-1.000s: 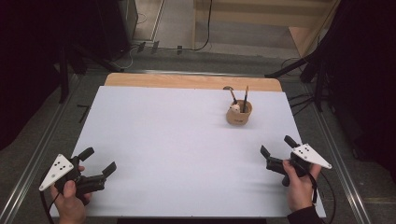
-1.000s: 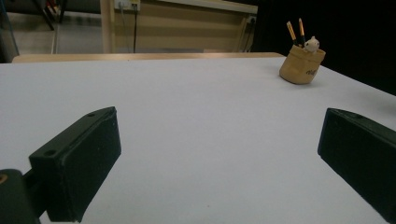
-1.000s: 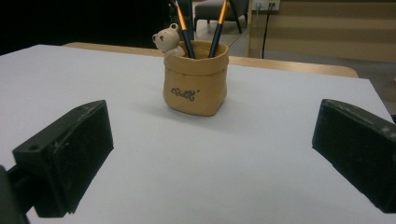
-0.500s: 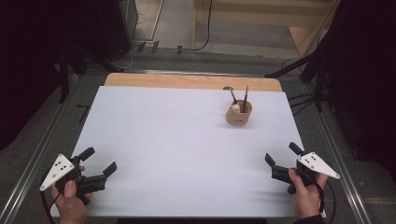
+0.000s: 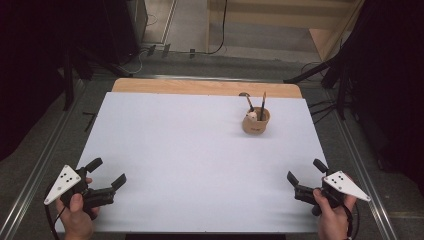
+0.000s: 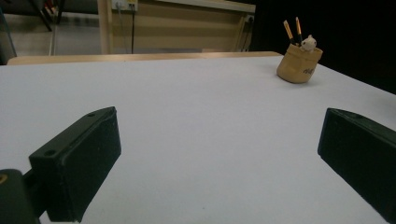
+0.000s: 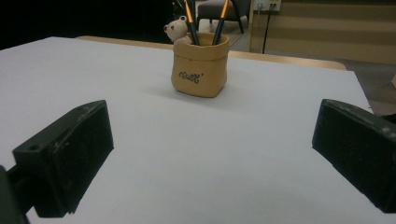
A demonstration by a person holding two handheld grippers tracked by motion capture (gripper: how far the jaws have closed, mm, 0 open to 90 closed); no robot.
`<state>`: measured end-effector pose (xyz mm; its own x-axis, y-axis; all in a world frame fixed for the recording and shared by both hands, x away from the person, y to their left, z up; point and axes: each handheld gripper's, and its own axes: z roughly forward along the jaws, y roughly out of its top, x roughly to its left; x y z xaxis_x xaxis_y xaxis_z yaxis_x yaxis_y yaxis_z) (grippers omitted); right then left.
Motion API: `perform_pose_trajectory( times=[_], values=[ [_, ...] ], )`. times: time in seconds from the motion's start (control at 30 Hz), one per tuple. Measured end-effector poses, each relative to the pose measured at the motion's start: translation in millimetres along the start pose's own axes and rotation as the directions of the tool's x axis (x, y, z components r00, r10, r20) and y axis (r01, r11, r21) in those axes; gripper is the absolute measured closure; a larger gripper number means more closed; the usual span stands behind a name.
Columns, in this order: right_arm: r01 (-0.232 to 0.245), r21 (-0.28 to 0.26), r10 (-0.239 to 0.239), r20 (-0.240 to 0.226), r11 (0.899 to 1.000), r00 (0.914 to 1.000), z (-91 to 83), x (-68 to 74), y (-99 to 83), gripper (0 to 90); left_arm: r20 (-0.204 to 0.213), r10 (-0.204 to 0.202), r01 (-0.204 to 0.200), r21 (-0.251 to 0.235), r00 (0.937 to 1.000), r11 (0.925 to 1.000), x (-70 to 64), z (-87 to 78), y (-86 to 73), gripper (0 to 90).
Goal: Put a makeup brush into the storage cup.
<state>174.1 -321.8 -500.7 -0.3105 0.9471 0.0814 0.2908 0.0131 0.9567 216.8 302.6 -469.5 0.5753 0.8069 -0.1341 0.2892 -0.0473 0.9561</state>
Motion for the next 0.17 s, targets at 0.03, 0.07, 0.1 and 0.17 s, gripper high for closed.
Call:
perform_pose_trajectory(
  times=[0.03,0.07,0.1,0.17],
  values=[
    [-0.004,0.000,0.004,0.000,1.000,1.0000,-0.5,-0.4,-0.3,0.0,0.001,0.000,0.000,0.000,1.0000,1.0000,0.1,0.1,-0.1,0.1],
    [-0.007,0.000,0.007,0.003,1.000,1.0000,-1.0,-0.9,-0.6,0.0,0.001,0.000,0.000,0.000,1.0000,1.0000,0.3,0.2,-0.1,0.1],
    [-0.008,0.000,0.008,0.005,1.000,1.0000,-1.1,-1.4,-0.7,0.0,0.001,-0.001,0.001,0.000,1.0000,1.0000,0.4,0.4,0.0,0.1],
    [-0.011,0.003,0.011,0.003,1.000,0.9999,-0.9,-1.9,-0.6,0.0,0.009,-0.006,0.006,0.001,0.9999,1.0000,0.7,1.1,-0.1,0.1]
  ],
)
